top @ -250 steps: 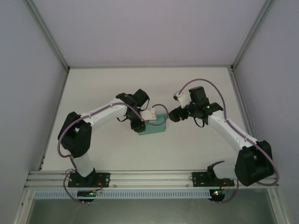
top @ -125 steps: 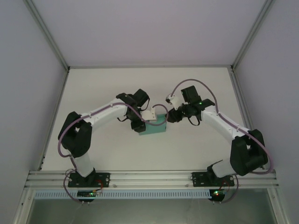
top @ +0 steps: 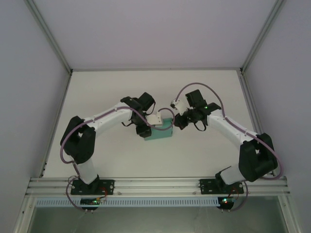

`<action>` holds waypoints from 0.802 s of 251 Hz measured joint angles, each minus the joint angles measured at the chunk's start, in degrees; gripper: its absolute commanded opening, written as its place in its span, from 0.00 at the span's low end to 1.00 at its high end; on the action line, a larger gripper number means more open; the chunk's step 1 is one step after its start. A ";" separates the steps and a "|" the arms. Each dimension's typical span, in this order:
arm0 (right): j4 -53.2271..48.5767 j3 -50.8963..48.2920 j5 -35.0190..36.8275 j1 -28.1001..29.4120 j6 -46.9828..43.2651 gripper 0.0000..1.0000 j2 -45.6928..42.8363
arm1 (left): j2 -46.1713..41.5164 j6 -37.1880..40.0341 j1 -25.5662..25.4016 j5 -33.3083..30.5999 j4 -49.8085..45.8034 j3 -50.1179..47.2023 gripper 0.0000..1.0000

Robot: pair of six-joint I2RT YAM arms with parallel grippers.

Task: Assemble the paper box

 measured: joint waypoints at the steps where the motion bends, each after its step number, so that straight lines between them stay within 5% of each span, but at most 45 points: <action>1: 0.02 0.02 0.07 0.04 0.11 0.01 0.00 | 0.00 -0.02 0.00 0.00 0.00 0.00 0.40; 78: 3.69 -0.46 6.23 3.39 12.41 0.00 -0.15 | 0.00 -1.68 0.33 0.00 -0.22 0.00 0.40; 138: 18.08 -9.97 13.77 6.75 21.79 0.00 -4.68 | 0.00 -2.97 0.44 -0.02 -0.17 0.00 0.40; 201: 30.23 -17.38 19.21 9.14 22.08 0.00 -6.78 | 0.00 -3.74 0.59 -0.02 -0.13 0.00 0.42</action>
